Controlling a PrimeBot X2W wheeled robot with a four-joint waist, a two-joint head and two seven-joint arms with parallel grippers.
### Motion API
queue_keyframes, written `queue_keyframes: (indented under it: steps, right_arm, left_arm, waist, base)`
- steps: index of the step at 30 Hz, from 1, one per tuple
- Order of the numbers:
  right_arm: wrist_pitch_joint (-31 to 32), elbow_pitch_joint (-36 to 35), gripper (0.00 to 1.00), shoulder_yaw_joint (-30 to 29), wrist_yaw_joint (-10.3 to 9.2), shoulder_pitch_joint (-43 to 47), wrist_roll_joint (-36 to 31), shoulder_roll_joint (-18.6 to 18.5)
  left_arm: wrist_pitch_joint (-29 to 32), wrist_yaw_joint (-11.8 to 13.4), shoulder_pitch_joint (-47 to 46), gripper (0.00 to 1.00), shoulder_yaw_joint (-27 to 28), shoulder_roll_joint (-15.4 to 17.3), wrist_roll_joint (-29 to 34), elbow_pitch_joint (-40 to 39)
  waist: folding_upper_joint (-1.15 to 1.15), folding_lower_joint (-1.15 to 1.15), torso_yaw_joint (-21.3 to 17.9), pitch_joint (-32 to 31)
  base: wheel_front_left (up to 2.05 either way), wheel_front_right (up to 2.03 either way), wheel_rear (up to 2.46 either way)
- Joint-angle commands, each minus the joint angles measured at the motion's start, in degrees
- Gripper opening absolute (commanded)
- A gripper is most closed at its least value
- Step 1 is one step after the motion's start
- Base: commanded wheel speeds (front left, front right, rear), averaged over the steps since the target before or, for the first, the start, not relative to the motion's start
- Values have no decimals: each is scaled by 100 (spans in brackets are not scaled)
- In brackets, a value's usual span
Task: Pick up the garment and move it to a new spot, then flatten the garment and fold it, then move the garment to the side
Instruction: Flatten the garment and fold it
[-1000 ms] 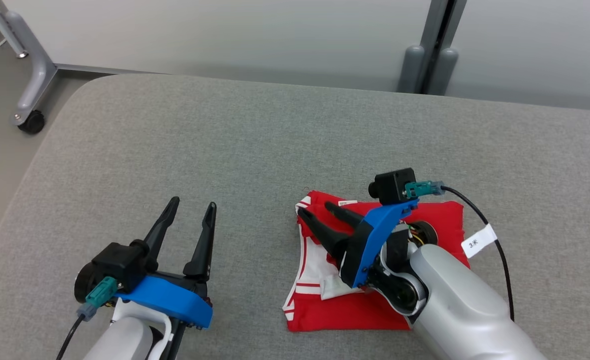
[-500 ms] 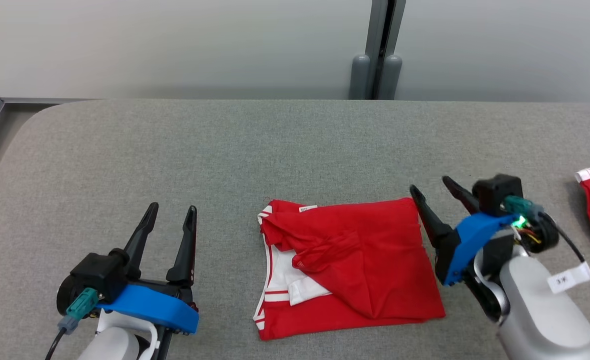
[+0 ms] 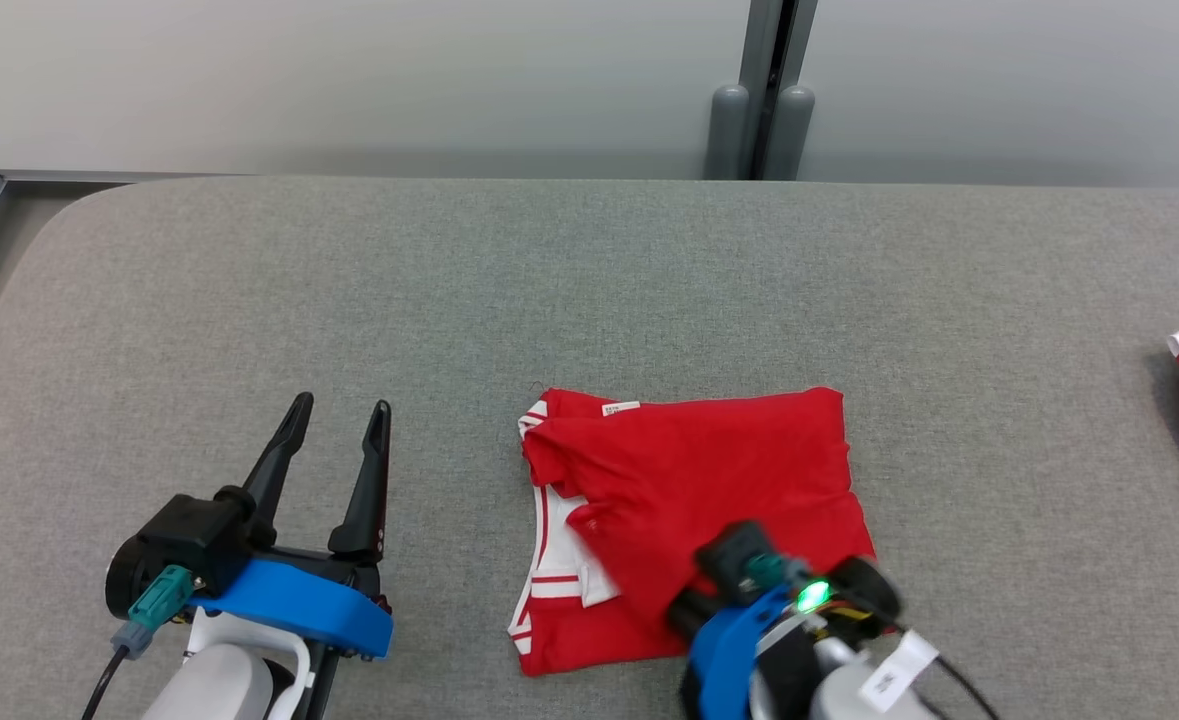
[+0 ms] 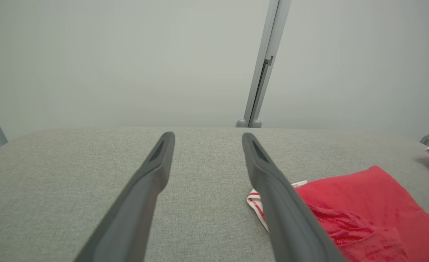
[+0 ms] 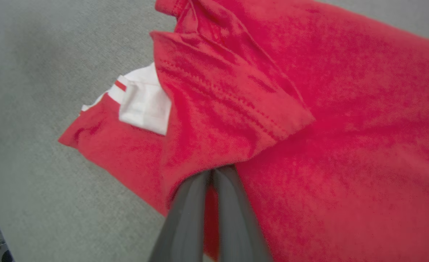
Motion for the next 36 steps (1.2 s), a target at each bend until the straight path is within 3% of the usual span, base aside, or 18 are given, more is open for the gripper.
queue_keyframes:
  steps: [1,6,9,13,14,15,16,20,25,31,36]
  right_arm:
    - [85,-125,0,242,1,108,260,26]
    - [400,-934,0,1462,1,208,1472,49]
    - [354,-1415,0,1794,1,98,1958,36]
    - [-48,-1837,0,1421,1,129,2122,-49]
    - [-387,-2028,0,904,1,278,1989,-52]
    - [-557,-2111,38,604,1,378,1893,-52]
    - [-718,-2203,100,268,1,460,1726,-57]
    - [-1182,-2499,100,-1025,1,892,1003,-67]
    - [-1211,-2519,100,-2203,1,1347,303,-106]
    - [-1366,-2286,100,-2785,1,1562,42,-155]
    - [-1339,-2155,100,-2833,1,1610,-9,-126]
  left_arm:
    - [-4,24,-59,100,-18,24,29,9]
    - [-7,58,-4,100,13,40,-8,-11]
    - [-15,80,46,100,69,68,-35,-16]
    - [-24,114,90,100,124,93,-50,-45]
    - [-31,128,140,100,162,108,-51,-56]
    - [-31,129,176,100,171,109,-46,-55]
    - [-35,133,206,100,187,113,-47,-53]
    - [-44,197,326,100,295,90,8,-90]
    - [-46,254,527,100,399,48,104,-138]
    - [-49,245,792,100,664,-51,193,-79]
    - [-50,197,1006,100,914,-149,279,-34]
  waist:
    - [0,0,5,-3]
    - [0,0,-49,-18]
    - [0,0,-132,-26]
    - [0,0,-254,-84]
    - [0,0,-316,-138]
    - [0,0,-352,-177]
    - [0,0,-384,-207]
    - [0,0,-532,-338]
    - [0,0,-676,-467]
    - [0,0,-785,-585]
    - [0,0,-804,-623]
  base:
    - [0,0,0]
    - [0,0,0]
    - [0,0,0]
    - [0,0,0]
    - [0,0,0]
    - [0,0,0]
    - [0,0,0]
    - [0,0,0]
    - [0,0,0]
    - [0,0,0]
    - [0,0,0]
